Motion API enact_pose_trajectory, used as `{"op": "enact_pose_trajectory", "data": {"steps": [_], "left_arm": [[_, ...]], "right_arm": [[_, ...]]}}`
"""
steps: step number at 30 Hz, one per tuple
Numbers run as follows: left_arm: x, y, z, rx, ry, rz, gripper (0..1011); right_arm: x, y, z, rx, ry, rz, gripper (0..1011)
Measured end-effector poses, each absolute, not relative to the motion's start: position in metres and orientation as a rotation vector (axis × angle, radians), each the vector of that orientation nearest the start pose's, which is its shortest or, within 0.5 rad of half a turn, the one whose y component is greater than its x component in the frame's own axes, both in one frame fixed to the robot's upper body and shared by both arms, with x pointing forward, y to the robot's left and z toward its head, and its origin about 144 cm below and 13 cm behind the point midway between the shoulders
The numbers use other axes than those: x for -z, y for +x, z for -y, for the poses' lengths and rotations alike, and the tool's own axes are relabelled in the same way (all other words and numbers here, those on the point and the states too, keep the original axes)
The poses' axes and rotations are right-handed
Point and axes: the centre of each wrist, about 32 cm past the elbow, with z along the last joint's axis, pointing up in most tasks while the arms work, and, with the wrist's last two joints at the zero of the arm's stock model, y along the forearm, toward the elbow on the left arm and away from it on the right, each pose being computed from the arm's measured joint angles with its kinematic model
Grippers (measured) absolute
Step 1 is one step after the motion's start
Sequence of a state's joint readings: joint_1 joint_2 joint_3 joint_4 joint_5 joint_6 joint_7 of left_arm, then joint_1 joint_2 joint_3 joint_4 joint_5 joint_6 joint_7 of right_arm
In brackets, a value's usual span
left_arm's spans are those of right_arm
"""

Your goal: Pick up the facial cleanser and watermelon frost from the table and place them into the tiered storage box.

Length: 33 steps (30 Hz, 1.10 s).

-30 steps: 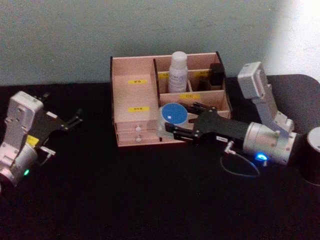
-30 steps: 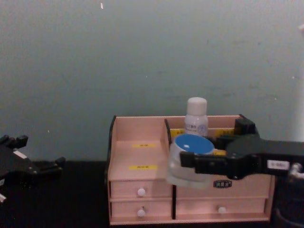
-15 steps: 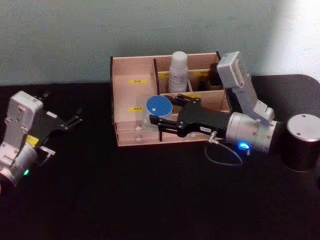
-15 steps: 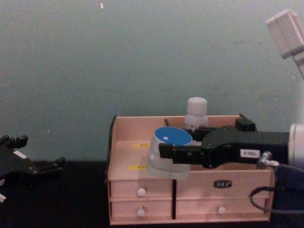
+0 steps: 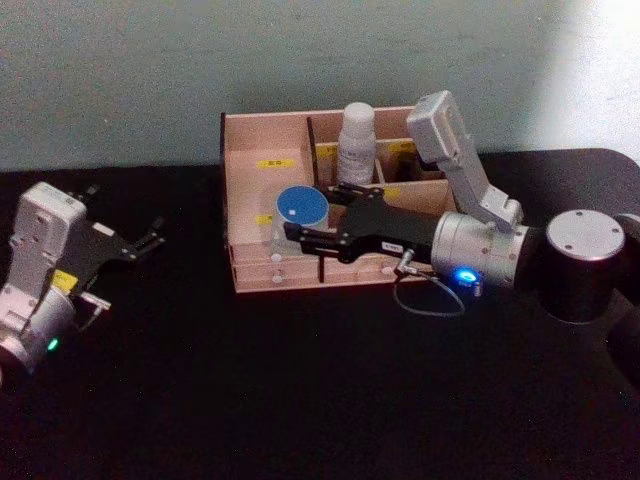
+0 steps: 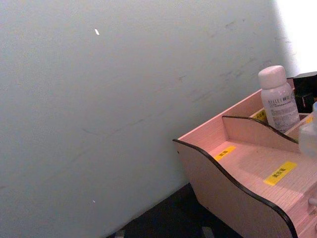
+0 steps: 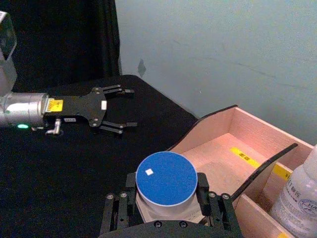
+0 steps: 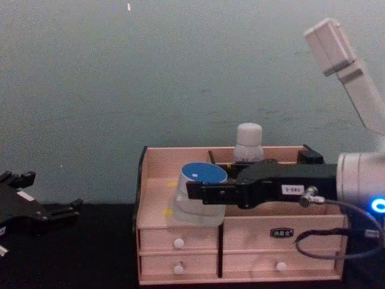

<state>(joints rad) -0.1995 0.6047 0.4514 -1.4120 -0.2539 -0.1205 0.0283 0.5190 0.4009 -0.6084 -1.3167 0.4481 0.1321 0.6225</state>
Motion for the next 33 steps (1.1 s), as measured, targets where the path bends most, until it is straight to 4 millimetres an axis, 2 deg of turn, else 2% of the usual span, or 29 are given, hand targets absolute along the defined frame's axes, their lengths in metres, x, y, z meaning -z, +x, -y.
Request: {"op": "enact_pose_trajectory", "data": {"steps": [19, 33], "left_arm": [[-1.14, 0.489, -0.31, -1.248, 0.304, 0.285, 1001], [-1.14, 0.489, -0.31, -1.248, 0.304, 0.285, 1001]], "right_arm": [[-1.201, 0.587, 0.191, 0.561, -0.221, -0.036, 726], [-1.2, 0.599, 0.185, 0.589, -0.235, -0.055, 726]]}}
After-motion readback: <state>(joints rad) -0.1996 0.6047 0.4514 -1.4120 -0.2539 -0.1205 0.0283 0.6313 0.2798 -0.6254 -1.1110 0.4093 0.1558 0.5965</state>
